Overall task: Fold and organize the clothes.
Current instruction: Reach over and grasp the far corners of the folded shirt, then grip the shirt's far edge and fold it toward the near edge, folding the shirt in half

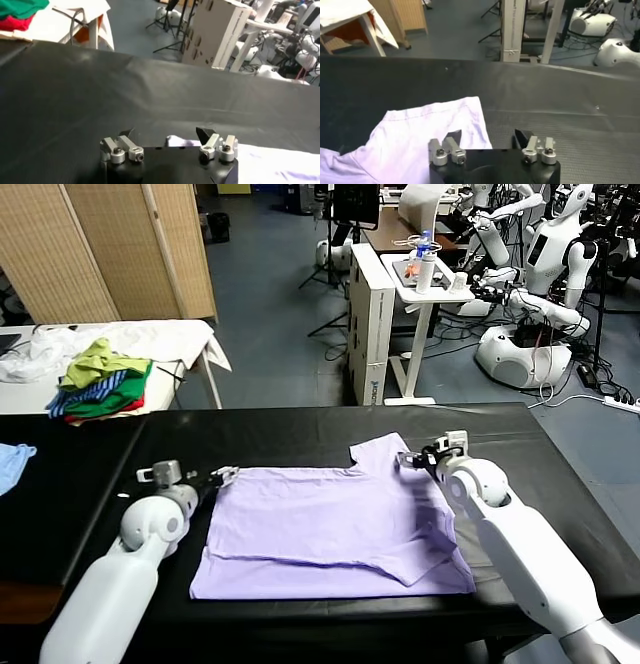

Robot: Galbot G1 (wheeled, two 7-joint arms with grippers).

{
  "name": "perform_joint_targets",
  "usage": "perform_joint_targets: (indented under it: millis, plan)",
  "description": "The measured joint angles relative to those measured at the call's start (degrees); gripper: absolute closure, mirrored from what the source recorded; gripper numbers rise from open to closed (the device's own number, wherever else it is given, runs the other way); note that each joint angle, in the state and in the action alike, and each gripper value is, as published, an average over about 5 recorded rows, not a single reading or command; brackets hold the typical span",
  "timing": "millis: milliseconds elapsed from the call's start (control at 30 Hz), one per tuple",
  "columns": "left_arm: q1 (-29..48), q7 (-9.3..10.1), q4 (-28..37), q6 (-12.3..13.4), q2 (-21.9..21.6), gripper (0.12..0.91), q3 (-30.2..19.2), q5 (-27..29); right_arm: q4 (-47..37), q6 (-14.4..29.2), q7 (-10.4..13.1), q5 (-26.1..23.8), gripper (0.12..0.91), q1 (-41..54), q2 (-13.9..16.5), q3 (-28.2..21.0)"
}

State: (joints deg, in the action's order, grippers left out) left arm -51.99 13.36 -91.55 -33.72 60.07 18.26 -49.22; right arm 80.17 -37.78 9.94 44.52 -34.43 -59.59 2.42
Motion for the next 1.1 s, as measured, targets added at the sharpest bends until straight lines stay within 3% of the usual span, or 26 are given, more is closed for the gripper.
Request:
perform_joint_targets:
  millis: [133,300,400,533,800,1100]
  plan:
    - [-0.5,-0.18,-0.8,-0.3,-0.2,0.451,-0.2,-0.3,0.0,0.1,-0.4,-0.3,0.454,-0.3,-0.1,0.1]
    - [-0.8,-0.57,-1.6,-0.8,-0.6,0.714,-0.6,-0.5,0.0,0.3,-1.1,-0.8,0.661,-0.6,-0.3,0.1]
    - [-0.9,-0.88,-1.8,-0.8,-0.9,0.787,-0.6,-0.5,0.1,0.7,-1.4,-0.9,0.794,-0.7,-0.4,0.2]
    - [-1.0,-1.45,-1.9,-0.6,-1.3,0.817,-0.6,-0.6,0.3,1.8,-1.8,-0.9,0.87,-0.8,-0.4,0.5]
    - [-1.3,-1.21,-2.8,-0.4,-1.4,0.822,0.1,-1.2,2.5,4.0,-2.1,-0.3,0.882,-2.1,0.5,1.9]
    - [-5.2,-0.71,-8.3,-0.6,-3.6,0.822,2.4,-1.8,10.1,2.4,-1.8,1.4,0.885,-5.5,3.9,4.7]
